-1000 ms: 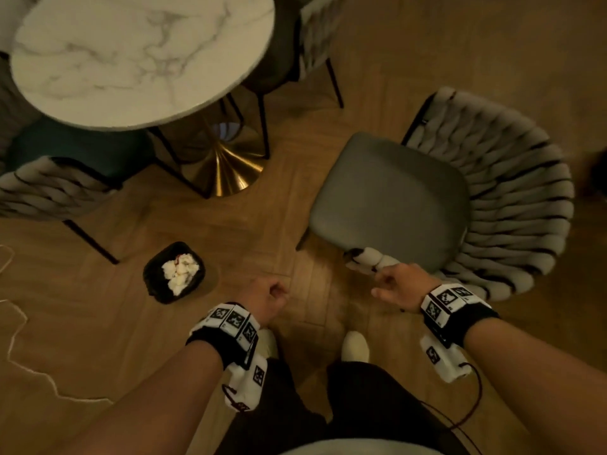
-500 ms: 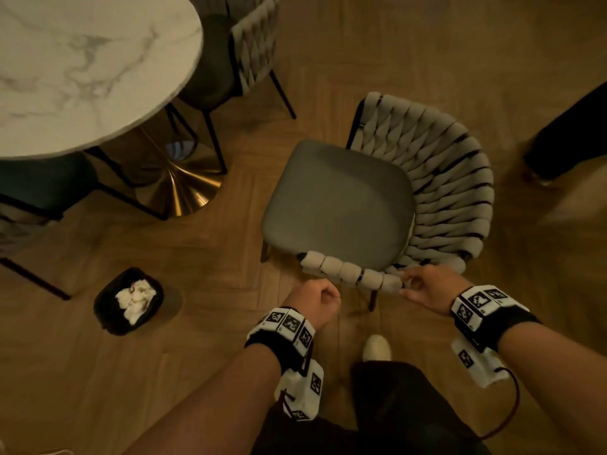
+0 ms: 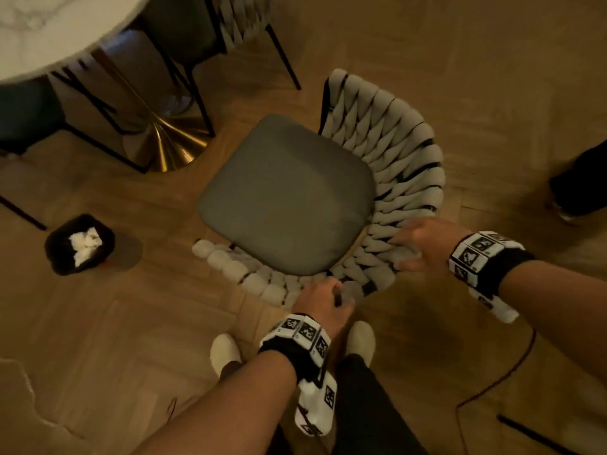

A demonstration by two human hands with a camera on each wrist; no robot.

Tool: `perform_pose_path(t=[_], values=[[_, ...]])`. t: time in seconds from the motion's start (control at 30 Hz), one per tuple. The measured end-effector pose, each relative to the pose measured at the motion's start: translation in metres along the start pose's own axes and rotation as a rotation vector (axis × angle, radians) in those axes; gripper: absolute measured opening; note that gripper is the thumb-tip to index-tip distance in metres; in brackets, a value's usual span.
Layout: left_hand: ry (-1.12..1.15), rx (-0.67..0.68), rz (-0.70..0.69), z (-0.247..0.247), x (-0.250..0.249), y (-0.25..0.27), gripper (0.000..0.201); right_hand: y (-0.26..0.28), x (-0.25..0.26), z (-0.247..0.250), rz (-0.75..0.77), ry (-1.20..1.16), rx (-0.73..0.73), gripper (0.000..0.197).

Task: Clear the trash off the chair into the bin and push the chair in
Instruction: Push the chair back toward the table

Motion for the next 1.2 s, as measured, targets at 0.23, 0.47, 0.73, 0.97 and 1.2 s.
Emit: perform_pose_path(t=[0.23,0.47,0.73,0.97,1.2], values=[[-0.240,0.048,-0.006,-0.079,-0.056,-0.059,0.071,-0.057,-0.087,-0.021,0.229,0.350,0.215,0.124],[-0.287,-0.016,0.059,-0.099,-0.066,-0.110,0.049,-0.113,-0.106,-0.027,0.296,0.453,0.270,0.129],[-0.434,0.041,-0.091,-0.079,-0.042,-0.101,0.029,-0.113,-0.068,-0.021,0.303,0.483,0.219,0.122],[-0.581,-0.011,-0.102,-0.011,0.047,-0.075,0.053,-0.133,0.023,-0.028,0.353,0.403,0.097,0.112],[-0.631,-0.025,0.003,0.069,0.154,-0.040,0.068,-0.156,0.095,-0.015,0.413,0.364,-0.015,0.106]])
Point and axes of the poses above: each hand's wrist, its own y-axis away from the middle knuckle, its own z-axis out of the back of the hand, x = y × z, the point moved 6 cm from there along -y, towards the middle knuckle, and after that the axes turned 3 degrees about z, right-handed, at the moved point
